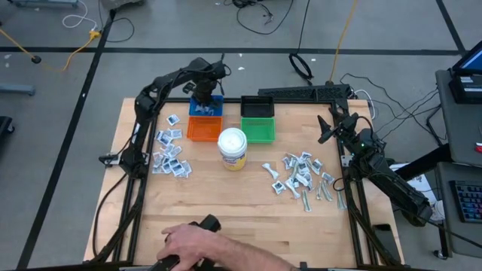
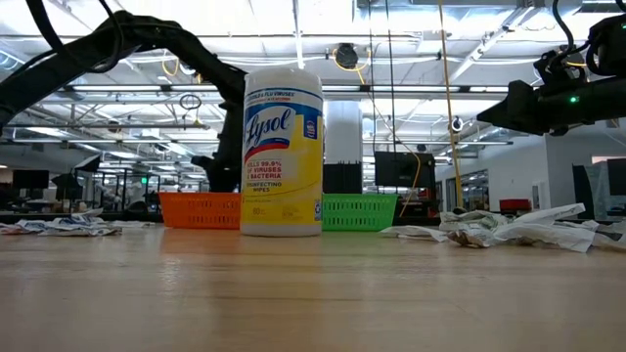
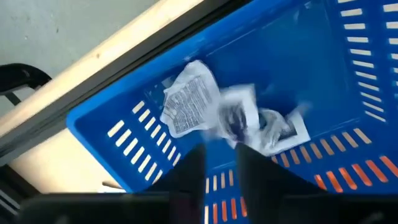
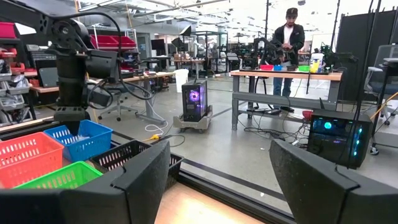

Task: Pick & Place First Aid Supplies
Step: Put the blue alcohol pad into the blue bin

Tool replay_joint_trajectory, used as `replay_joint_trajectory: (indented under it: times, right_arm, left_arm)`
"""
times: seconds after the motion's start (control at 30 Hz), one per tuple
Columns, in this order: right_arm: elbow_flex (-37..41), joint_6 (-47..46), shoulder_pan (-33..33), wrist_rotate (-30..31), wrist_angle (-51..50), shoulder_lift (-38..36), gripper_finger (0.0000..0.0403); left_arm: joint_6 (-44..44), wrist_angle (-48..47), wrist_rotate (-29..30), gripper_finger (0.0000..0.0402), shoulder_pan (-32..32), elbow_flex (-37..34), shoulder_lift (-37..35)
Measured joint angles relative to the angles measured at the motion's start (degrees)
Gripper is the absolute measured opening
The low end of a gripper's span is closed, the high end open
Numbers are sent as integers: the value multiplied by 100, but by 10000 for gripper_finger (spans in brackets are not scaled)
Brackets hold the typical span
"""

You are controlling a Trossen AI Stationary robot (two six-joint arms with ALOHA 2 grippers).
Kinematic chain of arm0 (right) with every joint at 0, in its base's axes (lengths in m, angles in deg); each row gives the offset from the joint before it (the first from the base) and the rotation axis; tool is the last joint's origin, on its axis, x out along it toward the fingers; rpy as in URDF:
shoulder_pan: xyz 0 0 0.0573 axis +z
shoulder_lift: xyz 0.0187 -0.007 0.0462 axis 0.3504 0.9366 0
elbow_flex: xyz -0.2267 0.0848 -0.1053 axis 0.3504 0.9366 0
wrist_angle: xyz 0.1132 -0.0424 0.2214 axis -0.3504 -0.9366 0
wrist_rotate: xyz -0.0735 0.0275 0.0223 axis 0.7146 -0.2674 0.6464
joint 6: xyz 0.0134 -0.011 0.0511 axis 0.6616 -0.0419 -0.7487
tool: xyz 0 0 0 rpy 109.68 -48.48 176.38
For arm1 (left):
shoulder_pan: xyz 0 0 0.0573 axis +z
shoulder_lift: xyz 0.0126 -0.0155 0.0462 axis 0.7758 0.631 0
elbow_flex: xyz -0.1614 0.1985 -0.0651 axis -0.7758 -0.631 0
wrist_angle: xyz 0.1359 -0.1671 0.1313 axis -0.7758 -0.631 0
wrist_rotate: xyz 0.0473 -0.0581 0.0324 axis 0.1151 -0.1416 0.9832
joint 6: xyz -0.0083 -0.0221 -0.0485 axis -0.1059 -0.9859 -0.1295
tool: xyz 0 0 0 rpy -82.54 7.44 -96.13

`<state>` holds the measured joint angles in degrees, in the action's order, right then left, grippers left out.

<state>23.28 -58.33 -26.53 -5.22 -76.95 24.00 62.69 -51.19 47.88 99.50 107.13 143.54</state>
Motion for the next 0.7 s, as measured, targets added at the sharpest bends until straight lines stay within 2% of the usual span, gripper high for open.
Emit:
replay_joint_trajectory:
  times: [0.17,0.3,0.5,0.7]
  right_arm:
    - [1,-1,0,0,0,0,272]
    - [2,-2,2,-2,2,0,270]
    - [1,-1,1,-1,0,0,272]
    - [0,0,0,0,2,0,270]
  left_arm:
    - [13,-7,-74,191,-11,0,-12]
    - [-60,-50,-163,235,-3,0,-121]
    - [-154,-93,-485,263,26,0,-333]
    - [-246,-183,-649,259,3,-1,-592]
